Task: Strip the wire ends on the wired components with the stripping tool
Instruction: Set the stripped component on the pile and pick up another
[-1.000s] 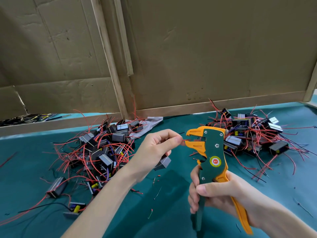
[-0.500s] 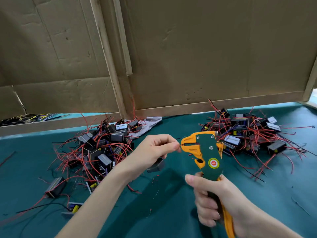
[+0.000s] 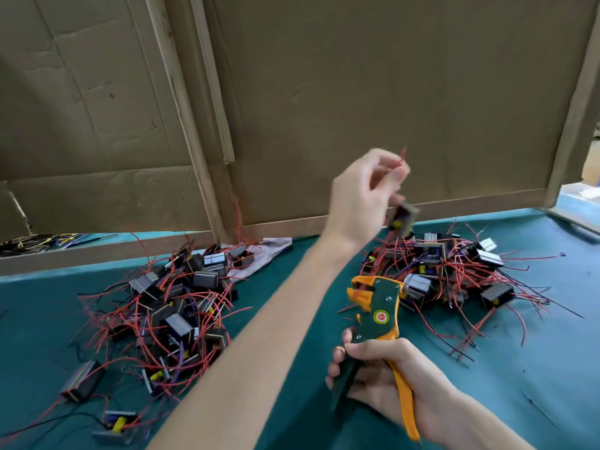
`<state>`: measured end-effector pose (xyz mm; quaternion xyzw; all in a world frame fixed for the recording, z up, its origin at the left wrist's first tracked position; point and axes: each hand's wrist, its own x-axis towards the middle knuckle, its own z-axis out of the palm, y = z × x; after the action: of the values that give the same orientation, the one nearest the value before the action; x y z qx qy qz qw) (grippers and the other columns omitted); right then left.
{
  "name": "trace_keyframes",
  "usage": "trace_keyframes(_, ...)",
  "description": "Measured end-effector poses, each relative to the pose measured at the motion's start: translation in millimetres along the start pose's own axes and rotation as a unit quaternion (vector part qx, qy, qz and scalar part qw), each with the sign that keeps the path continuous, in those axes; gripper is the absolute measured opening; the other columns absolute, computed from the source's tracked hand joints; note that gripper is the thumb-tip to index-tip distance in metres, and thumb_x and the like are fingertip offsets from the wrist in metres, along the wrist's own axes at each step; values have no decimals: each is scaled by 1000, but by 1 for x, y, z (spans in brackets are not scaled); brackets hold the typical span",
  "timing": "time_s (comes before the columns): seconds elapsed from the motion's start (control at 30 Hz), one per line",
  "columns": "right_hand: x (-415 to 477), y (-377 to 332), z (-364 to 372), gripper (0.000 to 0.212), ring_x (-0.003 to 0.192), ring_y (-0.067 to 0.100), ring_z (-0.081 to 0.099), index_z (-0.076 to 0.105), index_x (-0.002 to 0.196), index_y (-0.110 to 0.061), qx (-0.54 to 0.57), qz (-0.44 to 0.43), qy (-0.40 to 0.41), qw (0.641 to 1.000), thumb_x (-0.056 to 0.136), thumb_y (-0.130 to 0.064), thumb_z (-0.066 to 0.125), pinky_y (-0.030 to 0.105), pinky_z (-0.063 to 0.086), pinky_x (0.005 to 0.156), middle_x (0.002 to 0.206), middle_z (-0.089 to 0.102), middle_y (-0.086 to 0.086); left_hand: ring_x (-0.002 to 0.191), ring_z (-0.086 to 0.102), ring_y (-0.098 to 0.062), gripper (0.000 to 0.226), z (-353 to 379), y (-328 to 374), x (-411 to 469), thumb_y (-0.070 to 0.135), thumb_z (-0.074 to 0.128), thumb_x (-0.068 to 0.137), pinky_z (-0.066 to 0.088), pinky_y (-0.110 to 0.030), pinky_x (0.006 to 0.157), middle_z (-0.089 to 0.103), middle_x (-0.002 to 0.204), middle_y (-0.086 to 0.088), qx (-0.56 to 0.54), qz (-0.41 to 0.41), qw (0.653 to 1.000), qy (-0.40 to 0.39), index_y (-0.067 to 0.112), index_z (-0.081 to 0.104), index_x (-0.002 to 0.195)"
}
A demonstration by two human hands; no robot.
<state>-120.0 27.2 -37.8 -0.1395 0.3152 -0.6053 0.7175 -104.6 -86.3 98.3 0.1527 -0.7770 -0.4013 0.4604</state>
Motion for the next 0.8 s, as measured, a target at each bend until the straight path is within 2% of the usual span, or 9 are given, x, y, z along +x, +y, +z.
trace_keyframes(0.1,-3,-5,2,25,62,35,59,60,80,2,6,-12,5,1000,59,16,61,47,57,62,75,57,23,80,64,-22,13,41,6,10,2,56,94,56,-40,84,66,95,-19,-34,-17,999,-22,-7,63,101)
trace_keyframes(0.2,-4,-7,1,41,62,36,61,61,90,2,6,-23,17,1000,52,16,63,47,60,63,83,57,25,104,61,-24,24,59,-3,6,12,55,97,47,-34,98,66,115,-16,43,-41,988,-141,0,63,116)
trace_keyframes(0.23,-3,-8,0,41,62,36,61,62,87,2,9,-22,15,1000,50,21,62,47,59,63,81,57,24,114,58,-25,28,59,-9,2,17,54,97,43,-35,102,64,122,-14,62,-51,979,-187,4,61,121)
trace_keyframes(0.3,-1,-8,-2,27,63,36,60,64,75,2,26,-24,9,999,53,16,68,47,57,65,76,57,22,120,55,-23,29,50,-23,-5,23,52,98,39,-37,106,64,125,-9,72,-66,964,-247,11,62,123)
trace_keyframes(0.4,4,-6,-7,20,64,36,61,66,71,-1,24,-33,22,999,54,9,71,46,56,66,74,58,21,113,59,-17,26,16,-53,-11,26,51,98,42,-32,103,68,117,-3,99,-89,967,-219,15,67,116)
trace_keyframes(0.5,6,-5,-9,20,64,36,62,67,71,-2,12,-36,23,999,54,7,73,47,56,67,75,59,20,112,57,-23,32,-36,-93,-9,31,47,96,39,-27,92,68,115,-6,217,-150,955,-134,10,68,109)
trace_keyframes(0.57,6,-5,-10,23,66,37,61,67,71,-1,10,-33,20,999,52,7,75,47,56,69,76,59,21,113,56,-29,30,-76,-124,-7,22,44,97,39,-29,88,65,119,-11,347,-191,913,-97,7,66,111)
trace_keyframes(0.7,4,-5,-7,20,66,37,60,65,72,0,5,-31,23,999,56,9,72,47,56,68,76,58,21,118,49,-35,34,-145,-172,-14,13,41,95,44,-42,92,54,128,-18,555,-261,783,-100,5,50,127)
trace_keyframes(0.8,5,-6,-5,15,63,36,59,63,72,0,3,-33,33,999,60,8,66,46,57,65,74,57,21,118,50,-34,31,-171,-191,-14,17,39,97,44,-44,93,54,129,-16,576,-289,756,-115,7,48,125)
